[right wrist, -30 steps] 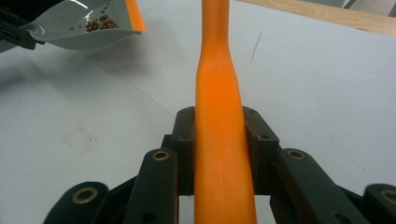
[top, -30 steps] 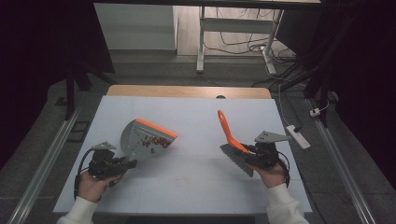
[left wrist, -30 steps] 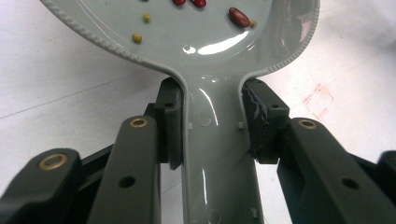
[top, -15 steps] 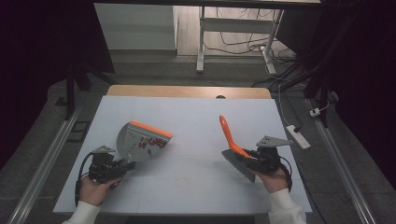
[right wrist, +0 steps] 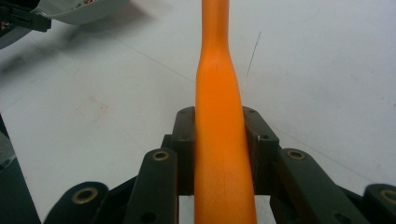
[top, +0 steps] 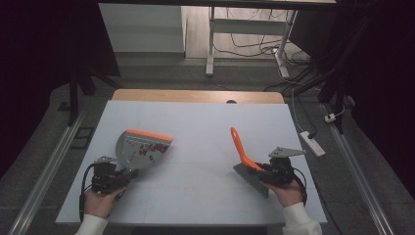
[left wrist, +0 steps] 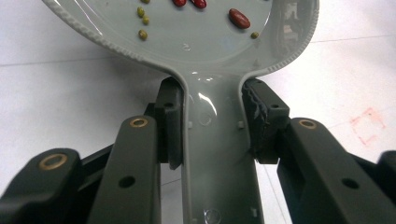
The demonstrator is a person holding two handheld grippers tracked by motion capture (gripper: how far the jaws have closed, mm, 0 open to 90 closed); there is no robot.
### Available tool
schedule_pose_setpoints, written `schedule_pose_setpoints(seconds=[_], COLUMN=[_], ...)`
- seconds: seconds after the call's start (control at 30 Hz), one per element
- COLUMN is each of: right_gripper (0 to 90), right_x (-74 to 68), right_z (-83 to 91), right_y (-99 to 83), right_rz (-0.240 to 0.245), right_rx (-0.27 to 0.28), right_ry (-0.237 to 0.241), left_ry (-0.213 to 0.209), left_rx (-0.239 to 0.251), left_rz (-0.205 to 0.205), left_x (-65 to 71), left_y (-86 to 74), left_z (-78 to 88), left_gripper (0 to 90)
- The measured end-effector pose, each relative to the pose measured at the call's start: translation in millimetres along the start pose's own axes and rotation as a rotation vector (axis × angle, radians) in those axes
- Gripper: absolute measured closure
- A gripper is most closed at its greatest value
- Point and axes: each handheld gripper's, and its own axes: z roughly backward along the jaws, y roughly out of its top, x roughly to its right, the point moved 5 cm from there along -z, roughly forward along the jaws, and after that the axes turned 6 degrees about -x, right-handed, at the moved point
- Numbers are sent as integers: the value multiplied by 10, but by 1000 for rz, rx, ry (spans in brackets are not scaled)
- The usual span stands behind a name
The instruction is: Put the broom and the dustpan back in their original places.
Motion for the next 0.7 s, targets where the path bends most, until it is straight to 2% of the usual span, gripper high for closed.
schedule_pose_setpoints(seconds=[0.3,0.7], right_gripper=[700,700], right_x=[37,135], right_z=[-40,-113], right_y=[-54,-103], right_rz=[-31,-66], right_rx=[-32,-56], right_ry=[6,-20], left_ry=[8,8], left_rx=[11,-12], left_rz=[38,59], left_x=[-38,-70], left_y=[-12,-27], left_z=[-15,-58], left_gripper=[612,611])
